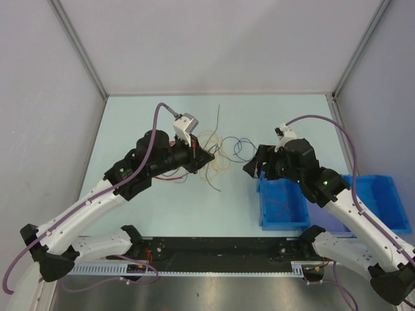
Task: Untangle the cables
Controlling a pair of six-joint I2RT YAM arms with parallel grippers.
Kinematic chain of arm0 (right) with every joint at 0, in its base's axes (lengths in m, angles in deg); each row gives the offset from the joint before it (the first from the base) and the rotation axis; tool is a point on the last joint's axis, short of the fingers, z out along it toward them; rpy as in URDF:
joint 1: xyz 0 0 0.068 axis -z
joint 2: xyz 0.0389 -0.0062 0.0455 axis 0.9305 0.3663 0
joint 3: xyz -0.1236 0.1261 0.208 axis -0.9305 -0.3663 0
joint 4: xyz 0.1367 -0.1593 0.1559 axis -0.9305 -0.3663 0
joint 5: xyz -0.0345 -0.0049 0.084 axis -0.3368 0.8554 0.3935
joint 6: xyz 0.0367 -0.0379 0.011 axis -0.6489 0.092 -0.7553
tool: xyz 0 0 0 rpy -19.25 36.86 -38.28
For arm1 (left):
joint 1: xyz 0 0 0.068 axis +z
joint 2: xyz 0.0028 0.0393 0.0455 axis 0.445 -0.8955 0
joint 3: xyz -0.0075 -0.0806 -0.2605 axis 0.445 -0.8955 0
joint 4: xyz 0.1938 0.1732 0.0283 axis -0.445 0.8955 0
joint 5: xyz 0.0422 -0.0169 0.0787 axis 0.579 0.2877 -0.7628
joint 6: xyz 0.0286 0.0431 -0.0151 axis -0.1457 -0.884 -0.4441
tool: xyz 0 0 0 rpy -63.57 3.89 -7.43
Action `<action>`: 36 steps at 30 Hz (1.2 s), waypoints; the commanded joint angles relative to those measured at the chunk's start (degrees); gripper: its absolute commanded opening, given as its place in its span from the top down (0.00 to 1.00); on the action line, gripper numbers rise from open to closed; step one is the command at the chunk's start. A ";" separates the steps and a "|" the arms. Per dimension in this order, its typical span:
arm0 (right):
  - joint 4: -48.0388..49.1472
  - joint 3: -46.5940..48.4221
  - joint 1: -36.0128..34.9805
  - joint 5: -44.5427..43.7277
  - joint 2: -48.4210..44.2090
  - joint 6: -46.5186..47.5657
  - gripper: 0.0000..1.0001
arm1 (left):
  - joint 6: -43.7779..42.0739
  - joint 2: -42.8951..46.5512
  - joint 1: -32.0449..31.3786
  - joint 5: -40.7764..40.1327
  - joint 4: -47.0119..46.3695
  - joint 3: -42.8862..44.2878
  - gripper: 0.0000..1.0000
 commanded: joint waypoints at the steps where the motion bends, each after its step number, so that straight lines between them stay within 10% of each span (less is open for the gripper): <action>1: 4.67 -0.17 -0.77 1.07 1.66 -1.84 0.21 | 0.85 0.01 0.18 3.30 -3.06 1.45 1.00; 14: 22.42 -8.60 -14.73 -10.00 0.26 10.46 0.23 | 5.50 -4.03 0.09 -0.48 1.51 6.27 1.00; 36: 34.90 -9.93 -18.87 -20.72 12.20 15.82 0.23 | 6.65 -6.67 0.26 -2.06 0.10 5.05 1.00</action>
